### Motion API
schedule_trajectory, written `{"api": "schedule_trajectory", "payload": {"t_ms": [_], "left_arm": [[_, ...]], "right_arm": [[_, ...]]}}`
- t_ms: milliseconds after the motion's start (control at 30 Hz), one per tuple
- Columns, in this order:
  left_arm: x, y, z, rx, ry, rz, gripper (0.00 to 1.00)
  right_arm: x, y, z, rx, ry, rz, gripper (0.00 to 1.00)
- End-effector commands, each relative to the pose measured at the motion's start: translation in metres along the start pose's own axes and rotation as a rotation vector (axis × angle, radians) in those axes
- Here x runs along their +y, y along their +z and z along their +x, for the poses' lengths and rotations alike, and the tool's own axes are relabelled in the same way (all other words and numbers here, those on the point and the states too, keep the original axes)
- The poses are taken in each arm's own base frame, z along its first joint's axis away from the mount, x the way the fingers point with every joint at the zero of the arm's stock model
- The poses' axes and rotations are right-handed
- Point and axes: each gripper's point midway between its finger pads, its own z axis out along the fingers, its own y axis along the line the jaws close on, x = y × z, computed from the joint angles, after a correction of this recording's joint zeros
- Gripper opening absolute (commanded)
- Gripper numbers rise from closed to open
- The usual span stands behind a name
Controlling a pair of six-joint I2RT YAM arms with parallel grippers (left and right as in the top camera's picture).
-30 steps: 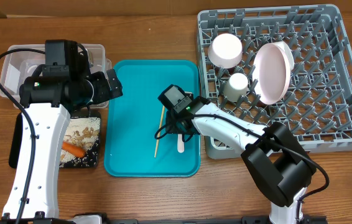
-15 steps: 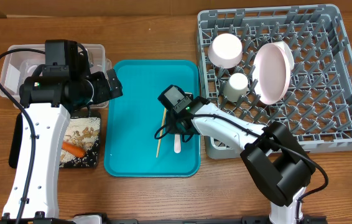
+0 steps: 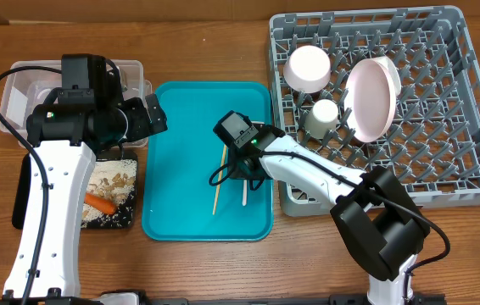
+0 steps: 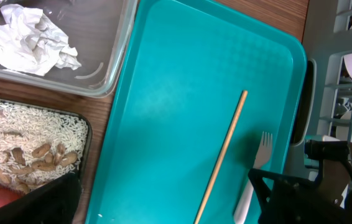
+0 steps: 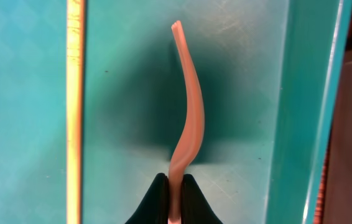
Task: Sort waste into correct bins and load items into the dishwasher
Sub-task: 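Lift the white fork and carry it into the dish rack, then lower the white fork into a rack slot beside the white cup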
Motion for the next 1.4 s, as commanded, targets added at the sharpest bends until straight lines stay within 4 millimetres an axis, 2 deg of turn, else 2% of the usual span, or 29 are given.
{"api": "schedule_trajectory", "payload": {"t_ms": [0,133,267,400,533,667,733,867,1133,1233,1367], "left_arm": [[-0.007,-0.013,-0.007,-0.04,0.018,0.019,1.0],[-0.007,-0.013,-0.007,-0.04,0.018,0.019,1.0],[-0.007,-0.013,-0.007,-0.04,0.018,0.019,1.0],[-0.007,-0.013,-0.007,-0.04,0.018,0.019,1.0],[-0.006,-0.013,-0.007,-0.04,0.018,0.019,1.0],[-0.007,-0.013,-0.007,-0.04,0.018,0.019,1.0],[-0.007,-0.013,-0.007,-0.04,0.018,0.019,1.0],[-0.007,-0.013,-0.007,-0.04,0.018,0.019,1.0],[-0.007,-0.013,-0.007,-0.04,0.018,0.019,1.0],[-0.007,-0.013,-0.007,-0.04,0.018,0.019,1.0],[-0.007,-0.013,-0.007,-0.04,0.018,0.019,1.0]], "right_arm": [[0.007,-0.019,-0.016,-0.052,-0.018,-0.025,0.04],[0.016,-0.048,-0.024,-0.08,-0.076,-0.069,0.04],[0.024,-0.088,-0.033,-0.132,-0.143,-0.122,0.04],[0.022,-0.124,-0.038,-0.177,-0.224,-0.142,0.04],[0.001,-0.154,-0.048,-0.246,-0.251,-0.11,0.04],[-0.041,-0.174,-0.062,-0.315,-0.193,0.016,0.04],[-0.066,-0.18,-0.069,-0.33,-0.179,0.098,0.04],[-0.107,-0.179,-0.074,-0.285,-0.219,0.2,0.04],[-0.176,-0.18,-0.097,-0.271,-0.043,0.273,0.04],[-0.195,-0.178,-0.102,-0.258,-0.013,0.281,0.04],[-0.207,-0.171,-0.106,-0.248,0.016,0.255,0.04]]}}
